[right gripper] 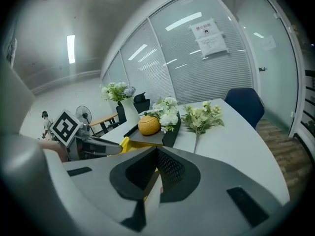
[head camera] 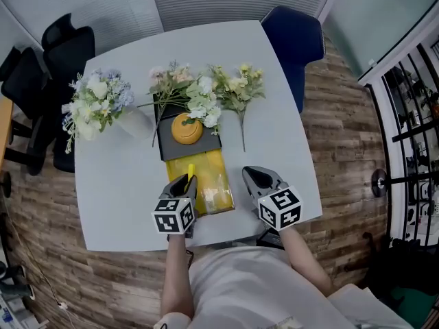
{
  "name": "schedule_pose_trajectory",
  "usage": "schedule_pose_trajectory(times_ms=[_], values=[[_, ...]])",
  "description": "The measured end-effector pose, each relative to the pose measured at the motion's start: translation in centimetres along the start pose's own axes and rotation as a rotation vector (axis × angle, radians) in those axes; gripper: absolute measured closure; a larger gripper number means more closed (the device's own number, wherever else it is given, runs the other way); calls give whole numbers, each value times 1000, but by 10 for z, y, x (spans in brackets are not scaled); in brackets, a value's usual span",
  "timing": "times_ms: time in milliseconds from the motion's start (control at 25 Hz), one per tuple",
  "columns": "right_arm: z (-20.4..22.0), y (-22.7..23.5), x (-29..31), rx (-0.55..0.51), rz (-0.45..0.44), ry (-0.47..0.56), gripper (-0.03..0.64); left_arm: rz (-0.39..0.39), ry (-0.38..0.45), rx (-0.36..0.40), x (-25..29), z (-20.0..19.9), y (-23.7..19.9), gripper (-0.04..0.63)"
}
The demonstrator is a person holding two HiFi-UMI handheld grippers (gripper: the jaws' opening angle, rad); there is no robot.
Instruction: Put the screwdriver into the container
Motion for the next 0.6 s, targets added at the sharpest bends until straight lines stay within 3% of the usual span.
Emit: schedule_pose_trajectory(times_ms=[600], values=[[10,24,17,27,-11,-57,600,-36,-219,111,48,10,4,528]])
Point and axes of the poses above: the fingertips, and each gripper's own axes: x forward along the fingers, y to its right, z out of its underside, the point moved 6 cm from there along -x, backward along the fingers, and after that the axes turned 6 degrees about -y, right-handed, at the moved point
